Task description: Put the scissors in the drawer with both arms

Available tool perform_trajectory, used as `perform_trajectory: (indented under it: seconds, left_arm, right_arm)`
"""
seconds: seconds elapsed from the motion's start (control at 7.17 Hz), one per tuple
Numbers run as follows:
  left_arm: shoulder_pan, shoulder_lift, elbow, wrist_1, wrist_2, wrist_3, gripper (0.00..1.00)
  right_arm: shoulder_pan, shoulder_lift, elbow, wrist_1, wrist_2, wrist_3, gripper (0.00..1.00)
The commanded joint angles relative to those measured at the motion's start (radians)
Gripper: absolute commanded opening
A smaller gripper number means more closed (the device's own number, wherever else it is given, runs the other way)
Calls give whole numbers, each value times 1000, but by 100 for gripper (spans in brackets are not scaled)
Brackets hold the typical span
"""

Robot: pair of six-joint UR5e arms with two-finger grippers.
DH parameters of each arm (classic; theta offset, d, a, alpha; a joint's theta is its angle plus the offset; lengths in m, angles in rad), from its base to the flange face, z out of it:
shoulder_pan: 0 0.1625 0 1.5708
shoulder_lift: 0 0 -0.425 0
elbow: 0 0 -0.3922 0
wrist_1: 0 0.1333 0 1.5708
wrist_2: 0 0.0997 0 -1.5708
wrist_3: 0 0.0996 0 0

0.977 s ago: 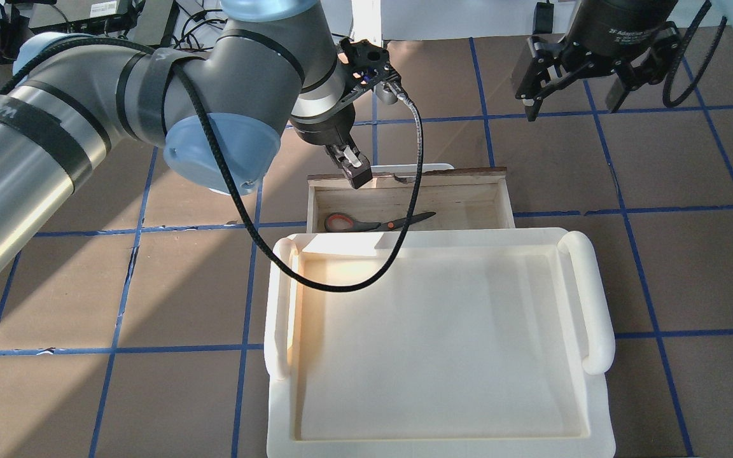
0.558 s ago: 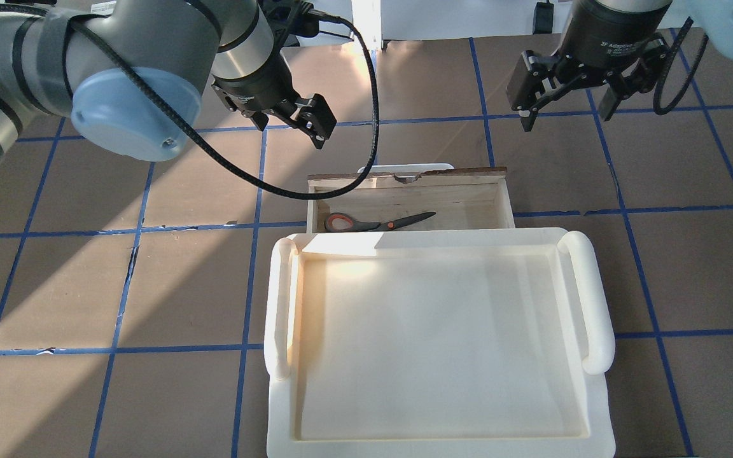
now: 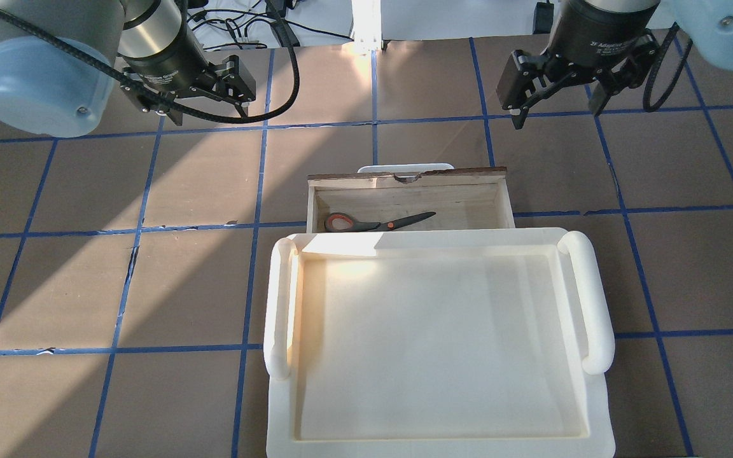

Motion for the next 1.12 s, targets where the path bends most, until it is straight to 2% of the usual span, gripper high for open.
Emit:
perform_trajectory:
  seconds: [0.0,0.42,0.98]
  left_arm:
    - [65,14,-16,-19,5,0,100]
    - [53,66,-59,-31,-4,-2,100]
    - [38,87,-87,-30,-4,0,100]
  right_arm:
    - [2,0,4,-4,0,7,100]
    - [0,0,4,-10,0,9,100]
    - [0,0,4,-10,0,9,100]
